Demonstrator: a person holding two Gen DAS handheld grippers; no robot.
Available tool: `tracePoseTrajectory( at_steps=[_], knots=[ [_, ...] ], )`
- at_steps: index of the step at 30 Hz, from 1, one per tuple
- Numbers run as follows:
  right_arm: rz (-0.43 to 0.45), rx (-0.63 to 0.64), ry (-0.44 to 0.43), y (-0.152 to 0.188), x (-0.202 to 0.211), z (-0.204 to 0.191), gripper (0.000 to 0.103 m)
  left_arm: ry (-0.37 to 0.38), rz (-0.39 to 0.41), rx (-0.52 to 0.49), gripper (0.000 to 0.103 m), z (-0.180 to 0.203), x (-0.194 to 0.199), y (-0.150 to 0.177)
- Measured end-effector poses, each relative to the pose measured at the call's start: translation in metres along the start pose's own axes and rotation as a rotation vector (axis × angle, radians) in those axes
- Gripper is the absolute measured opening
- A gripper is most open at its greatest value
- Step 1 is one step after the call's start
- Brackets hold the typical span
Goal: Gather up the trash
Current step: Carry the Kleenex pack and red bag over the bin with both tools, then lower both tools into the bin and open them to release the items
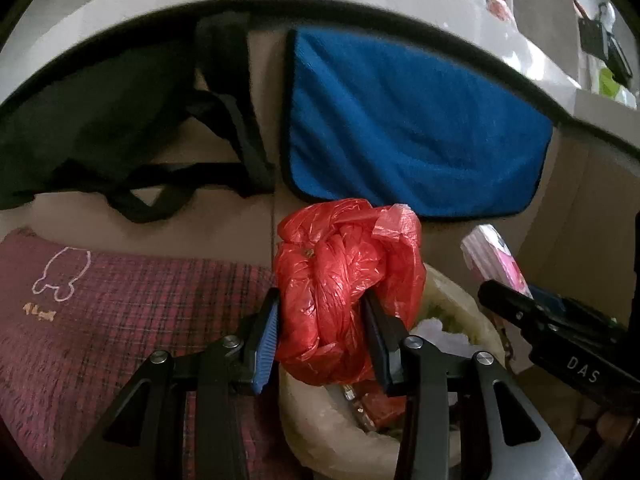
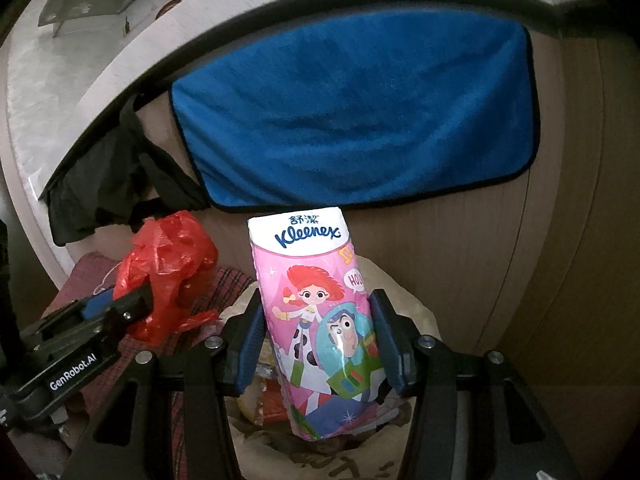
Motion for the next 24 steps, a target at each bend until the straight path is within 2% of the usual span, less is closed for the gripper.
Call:
tracePoseTrajectory(
  at_steps=[8, 11, 13, 19, 24],
  knots=[
    [-0.03, -0.009, 0.008, 0.006, -0.011, 0.004, 0.05, 0.038, -0.059, 0.026, 0.042, -0.005, -0.024, 0.006],
    [-0.046, -0.007, 0.011, 0.01, -0.02, 0.005, 0.051, 0.129, -0.089, 0.054, 0.045, -0.009, -0.033, 0.007],
    [-0.055, -0.009, 0.02, 0.011, -0.027, 0.005, 0.052, 0.152, -0.104, 0.065, 0.048, -0.011, -0.038, 0.009],
    [-0.055, -0.023, 0.016, 0.016, -0.029, 0.006, 0.053, 0.158, -0.153, 0.123, 0.055, -0.023, -0.049, 0.011],
    [-0.037, -0.029, 0.024, 0.017, -0.015, 0.007, 0.054, 0.14, -0.118, 0.109, 0.056, -0.022, -0.034, 0.013]
  ],
)
Point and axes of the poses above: each gripper's, at about its wrist camera, not at the fingertips, and x roughly against the way its jaws point, z to its right, y to its underside, the point moved 1 cm from there along -x, roughly the way its jaws point, and after that the axes turned 7 degrees about x, right-handed, at the moved point
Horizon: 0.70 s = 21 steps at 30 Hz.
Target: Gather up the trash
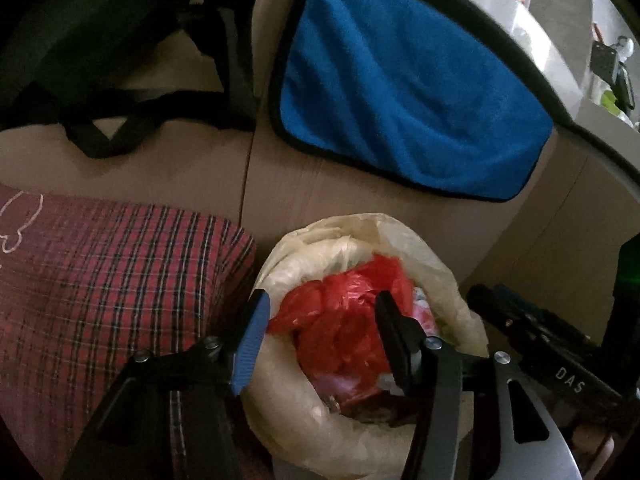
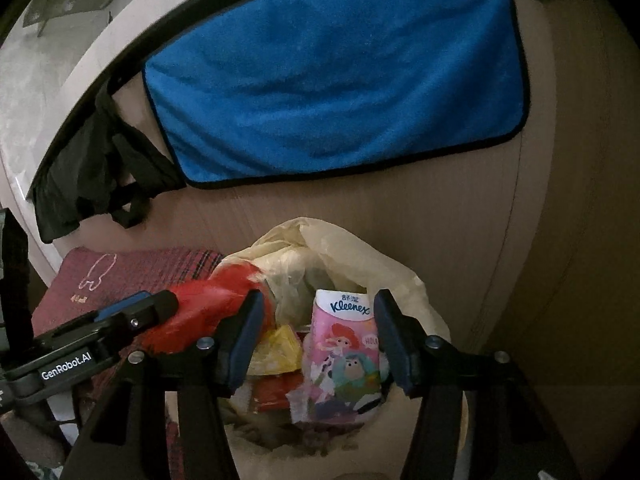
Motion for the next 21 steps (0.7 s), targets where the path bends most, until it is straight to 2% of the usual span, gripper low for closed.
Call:
tracePoseTrajectory(
  at_steps=[5, 9, 17, 21],
  knots=[
    [0.023, -0.009, 0.005, 0.005, 0.028, -0.004, 0.054, -0.012, 0.049, 0.003, 0.056, 0.002, 0.034, 0.004],
    [0.044, 0.008, 0.013, 0.014, 0.062, -0.016, 0.054, -0.064, 0.1, -0.01, 0.056, -0.003, 0.082, 0.022],
    [0.103, 0.107, -0.013, 0.053, 0.145, -0.073, 0.054, -0.188, 0.216, -0.157, 0.056, 0.014, 0.205, 0.102],
    [0.129, 0.152, -0.039, 0.085, 0.189, -0.103, 0.054, -0.245, 0.252, -0.172, 0.056, 0.017, 0.251, 0.14]
  ],
)
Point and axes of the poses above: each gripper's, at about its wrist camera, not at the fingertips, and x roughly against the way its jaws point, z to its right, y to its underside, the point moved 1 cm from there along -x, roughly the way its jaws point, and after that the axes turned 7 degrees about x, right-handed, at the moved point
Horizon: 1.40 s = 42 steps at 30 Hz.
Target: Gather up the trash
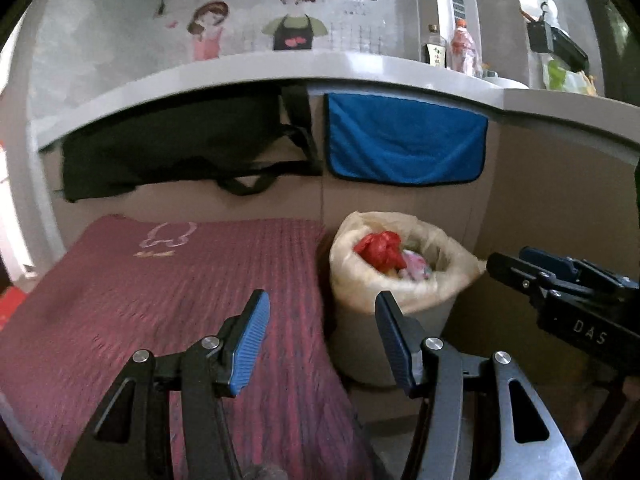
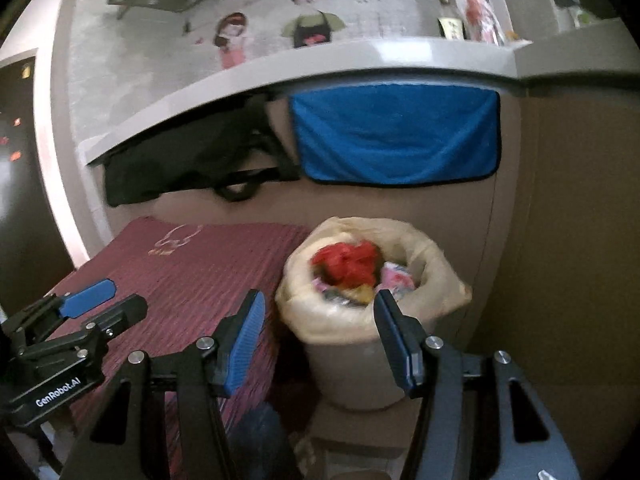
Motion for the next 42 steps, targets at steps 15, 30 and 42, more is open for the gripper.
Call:
tracePoseTrajectory(
  at_steps=[15, 30, 42],
  knots=[
    [0.055, 0.042, 0.065, 0.062, 0.068, -0.071, 0.054, -0.178, 0.035, -0.052, 0.056, -0.01, 0.065, 0.034],
    [0.064, 0.042, 0.068, 0.063, 0.067, -0.07, 0.054, -0.213, 0.049, -0.047, 0.055, -0.009, 0.074, 0.039],
    [0.075, 0.043, 0.07, 0.06, 0.07, -0.074, 0.054, -0.209, 0.056, -0.032, 0.055, -0.014, 0.077, 0.037]
  ],
)
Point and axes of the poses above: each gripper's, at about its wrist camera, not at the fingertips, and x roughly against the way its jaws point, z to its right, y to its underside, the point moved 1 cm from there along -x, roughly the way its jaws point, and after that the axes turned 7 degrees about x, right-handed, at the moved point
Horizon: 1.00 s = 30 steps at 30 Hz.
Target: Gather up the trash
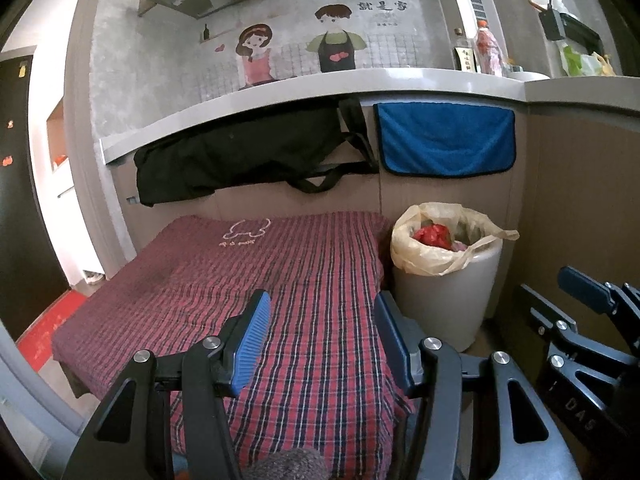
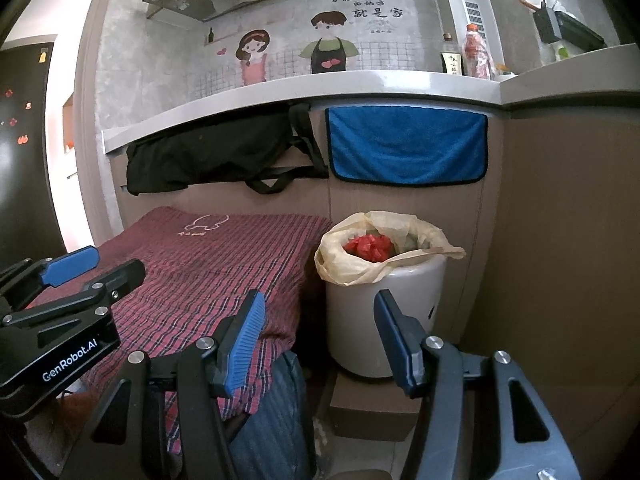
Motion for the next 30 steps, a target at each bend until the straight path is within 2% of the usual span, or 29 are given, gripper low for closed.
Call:
tracePoseTrajectory(
  at_steps=[30],
  knots=[
    [0.003, 0.001, -0.015, -0.0041, 0.0013, -0.0041, 0.054, -0.01, 0.005, 0.011, 0.055, -0.0011, 0.0017, -0.0014]
  ],
)
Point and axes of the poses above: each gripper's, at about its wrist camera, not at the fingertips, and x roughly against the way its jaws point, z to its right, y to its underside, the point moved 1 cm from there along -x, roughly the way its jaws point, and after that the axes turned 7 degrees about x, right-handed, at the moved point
